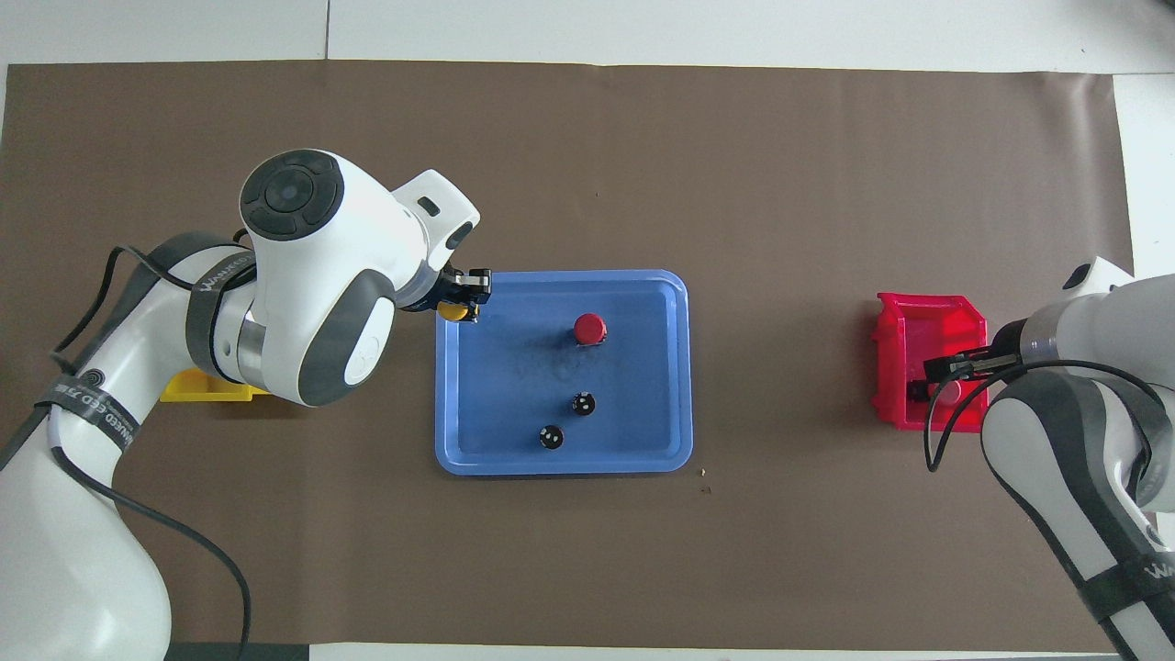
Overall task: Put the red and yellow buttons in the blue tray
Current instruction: 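Carry a yellow button into the blue tray with the left gripper and release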
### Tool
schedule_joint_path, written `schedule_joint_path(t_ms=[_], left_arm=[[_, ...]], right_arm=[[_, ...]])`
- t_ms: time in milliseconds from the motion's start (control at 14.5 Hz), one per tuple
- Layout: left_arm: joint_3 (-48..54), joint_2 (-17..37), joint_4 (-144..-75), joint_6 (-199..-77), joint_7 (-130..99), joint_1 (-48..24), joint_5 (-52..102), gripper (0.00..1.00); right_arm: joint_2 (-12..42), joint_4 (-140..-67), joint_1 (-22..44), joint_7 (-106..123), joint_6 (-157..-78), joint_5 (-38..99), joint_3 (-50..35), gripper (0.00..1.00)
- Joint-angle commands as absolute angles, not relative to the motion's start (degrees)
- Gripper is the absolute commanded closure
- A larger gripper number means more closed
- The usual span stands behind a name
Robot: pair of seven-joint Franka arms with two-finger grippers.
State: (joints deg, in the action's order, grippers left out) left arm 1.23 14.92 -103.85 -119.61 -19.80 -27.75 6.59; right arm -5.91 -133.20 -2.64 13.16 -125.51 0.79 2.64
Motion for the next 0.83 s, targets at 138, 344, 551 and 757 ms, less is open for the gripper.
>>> schedule_joint_path(t_ms=[138,344,551,757], left_arm=[[0.18,19.5,-99.32,-119.97,-19.95,-32.25,8.09,0.67],[0.18,19.77,-99.23,-121.19,-20.48,-33.39,8.79,0.67],[0.18,20.65,-99.14,-121.55,-20.57,-34.36,9.84,0.67],[0.18,20.92,-99.32,-121.99,-20.57,-34.98,9.93,0.66]], right_arm=[[-7.73,-136.41,-3.17,14.33,-127.7,0.97,1.93,0.35],[-7.91,-137.63,-2.99,14.33,-128.58,0.97,1.93,0.35],[-7.65,-138.43,-3.16,14.85,-129.37,0.97,1.93,0.35],[-7.65,-138.78,-3.16,14.85,-130.16,0.97,1.93,0.35]])
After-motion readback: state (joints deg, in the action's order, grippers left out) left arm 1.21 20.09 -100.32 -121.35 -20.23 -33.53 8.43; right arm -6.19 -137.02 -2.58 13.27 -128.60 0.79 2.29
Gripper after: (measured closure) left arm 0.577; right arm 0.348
